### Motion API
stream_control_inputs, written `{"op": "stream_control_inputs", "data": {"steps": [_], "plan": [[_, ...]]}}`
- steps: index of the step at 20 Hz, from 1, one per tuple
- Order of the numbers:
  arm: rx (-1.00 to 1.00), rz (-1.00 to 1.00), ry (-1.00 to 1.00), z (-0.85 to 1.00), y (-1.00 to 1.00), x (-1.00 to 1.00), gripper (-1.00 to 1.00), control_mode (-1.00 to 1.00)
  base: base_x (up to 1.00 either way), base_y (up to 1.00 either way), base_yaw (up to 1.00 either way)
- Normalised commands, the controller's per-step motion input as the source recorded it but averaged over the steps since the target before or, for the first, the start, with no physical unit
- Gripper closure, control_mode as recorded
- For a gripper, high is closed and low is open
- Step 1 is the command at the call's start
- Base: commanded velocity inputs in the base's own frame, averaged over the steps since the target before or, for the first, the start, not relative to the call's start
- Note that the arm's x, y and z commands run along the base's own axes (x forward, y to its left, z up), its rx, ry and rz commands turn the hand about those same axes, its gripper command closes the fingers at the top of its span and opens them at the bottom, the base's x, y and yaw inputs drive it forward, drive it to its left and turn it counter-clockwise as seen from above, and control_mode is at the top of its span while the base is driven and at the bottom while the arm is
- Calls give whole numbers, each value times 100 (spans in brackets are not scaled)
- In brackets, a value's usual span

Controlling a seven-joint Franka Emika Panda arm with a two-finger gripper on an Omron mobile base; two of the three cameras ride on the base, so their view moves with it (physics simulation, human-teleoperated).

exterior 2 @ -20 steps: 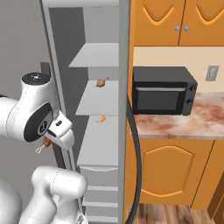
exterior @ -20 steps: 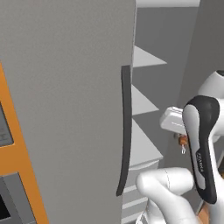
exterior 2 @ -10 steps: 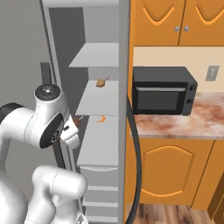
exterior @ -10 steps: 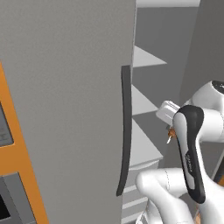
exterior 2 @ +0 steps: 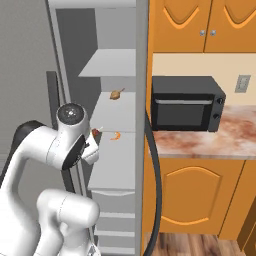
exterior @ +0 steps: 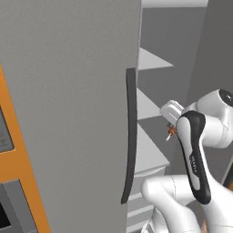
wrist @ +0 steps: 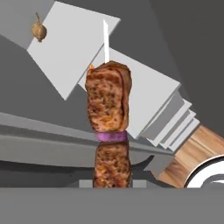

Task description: Store the kebab skewer in the freezer for long-term storage. Close the freezer door after placing the cooked food.

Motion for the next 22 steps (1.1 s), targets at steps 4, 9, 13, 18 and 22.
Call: {"op": "stream_control_inputs", "data": {"steps": [4,9,13,18,22], "plan": [[0,0,-1,-1,-10,69,100,-100,0,0,0],[0,0,-1,-11,-10,76,100,-100,0,0,0],[0,0,-3,-11,-3,71,100,-100,0,0,0],[0,0,-1,-13,0,60,100,-100,0,0,0],[0,0,0,-4,-1,67,100,-100,0,0,0]]}}
